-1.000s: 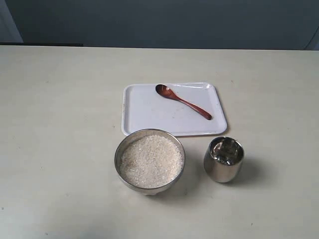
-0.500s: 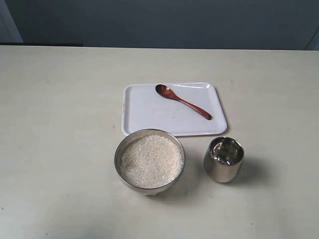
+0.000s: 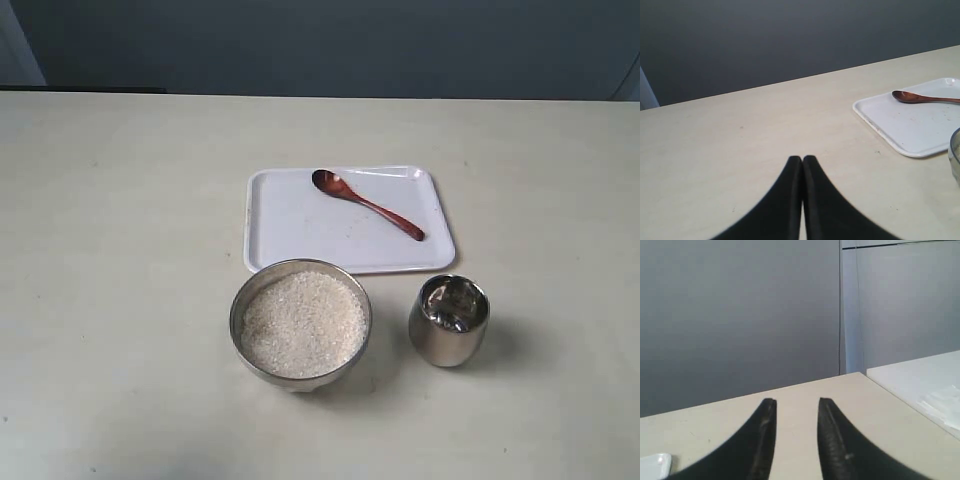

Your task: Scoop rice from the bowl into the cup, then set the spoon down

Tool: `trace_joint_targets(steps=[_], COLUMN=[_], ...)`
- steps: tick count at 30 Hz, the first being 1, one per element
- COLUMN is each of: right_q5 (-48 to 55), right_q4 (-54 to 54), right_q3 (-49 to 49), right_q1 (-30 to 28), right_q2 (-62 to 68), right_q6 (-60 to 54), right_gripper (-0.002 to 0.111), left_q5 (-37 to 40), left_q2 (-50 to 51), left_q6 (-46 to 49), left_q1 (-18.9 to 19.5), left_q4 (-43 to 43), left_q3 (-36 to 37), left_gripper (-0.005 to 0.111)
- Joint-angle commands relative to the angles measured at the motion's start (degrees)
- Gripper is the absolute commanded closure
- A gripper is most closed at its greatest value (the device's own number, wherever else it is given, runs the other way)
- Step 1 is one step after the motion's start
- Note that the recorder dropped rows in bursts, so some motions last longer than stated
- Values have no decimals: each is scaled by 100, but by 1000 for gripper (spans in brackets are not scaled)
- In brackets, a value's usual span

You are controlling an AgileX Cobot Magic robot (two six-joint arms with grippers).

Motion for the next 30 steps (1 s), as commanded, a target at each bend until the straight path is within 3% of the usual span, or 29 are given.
trace_joint_targets(steps=[1, 11, 30], right_q5=[-195, -40, -63], right_q4=[-30, 666, 664], right_q3=[264, 264, 264], right_q1=[-42, -42, -42], right_q2=[-71, -71, -71], right_q6=[-30, -19, -19], right_gripper=[79, 79, 79], left_q5=[-39, -39, -39], left_q2=[-25, -25, -25], left_q6=[-31, -31, -31], left_q1=[-26, -26, -26], left_q4=[-6, -6, -6], left_q3=[-14, -14, -14], left_gripper=[106, 106, 106])
